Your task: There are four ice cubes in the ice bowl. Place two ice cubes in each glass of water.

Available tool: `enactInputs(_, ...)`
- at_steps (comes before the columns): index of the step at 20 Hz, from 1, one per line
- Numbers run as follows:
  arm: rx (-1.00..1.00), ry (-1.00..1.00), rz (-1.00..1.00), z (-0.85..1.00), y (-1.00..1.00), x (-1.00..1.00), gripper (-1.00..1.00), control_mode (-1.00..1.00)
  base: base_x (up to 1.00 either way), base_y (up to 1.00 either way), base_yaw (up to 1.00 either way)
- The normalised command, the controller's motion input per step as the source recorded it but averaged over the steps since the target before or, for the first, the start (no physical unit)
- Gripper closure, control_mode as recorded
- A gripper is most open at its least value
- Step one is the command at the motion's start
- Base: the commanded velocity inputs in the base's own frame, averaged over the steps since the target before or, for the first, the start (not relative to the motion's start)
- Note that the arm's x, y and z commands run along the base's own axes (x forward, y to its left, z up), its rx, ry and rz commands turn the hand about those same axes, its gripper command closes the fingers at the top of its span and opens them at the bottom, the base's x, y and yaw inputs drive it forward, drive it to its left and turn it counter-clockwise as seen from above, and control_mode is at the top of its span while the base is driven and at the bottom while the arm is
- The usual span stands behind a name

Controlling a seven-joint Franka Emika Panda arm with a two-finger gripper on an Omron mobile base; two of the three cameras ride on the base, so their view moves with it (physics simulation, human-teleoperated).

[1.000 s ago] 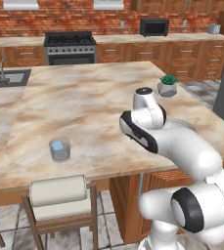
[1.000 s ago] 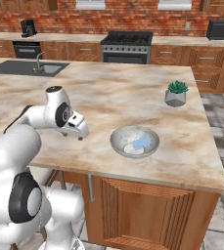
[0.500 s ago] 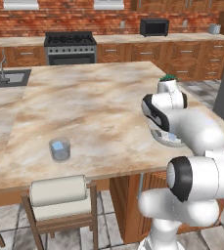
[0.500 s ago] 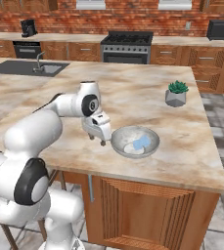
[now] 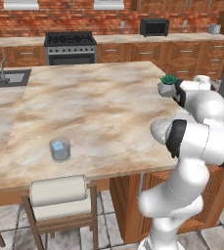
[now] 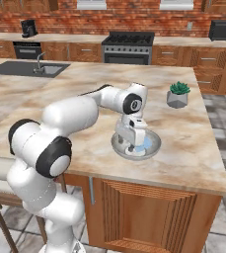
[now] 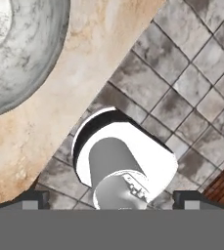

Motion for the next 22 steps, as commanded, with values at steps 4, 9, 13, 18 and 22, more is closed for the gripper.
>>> enactInputs(4, 0.09, -0.02, -0.04, -0.12, -0.37, 0.47, -1.00, -1.00, 0.00, 0.00, 0.00)
enactInputs(9, 0.10, 0.00, -0.03, -0.16, -0.17, 0.60, -1.00, -1.00, 0.00, 0.00, 0.00)
enactInputs(13, 0.01, 0.00, -0.04, -0.19, 0.00, 0.61, -1.00, -1.00, 0.00, 0.00, 0.00)
enactInputs(18, 0.00, 0.00, -0.08, -0.30, 0.00, 0.36, -1.00, -1.00, 0.00, 0.00, 0.00)
enactInputs(22, -0.01, 0.00, -0.14, -0.49, 0.00, 0.06, -1.00, -1.00, 0.00, 0.00, 0.00)
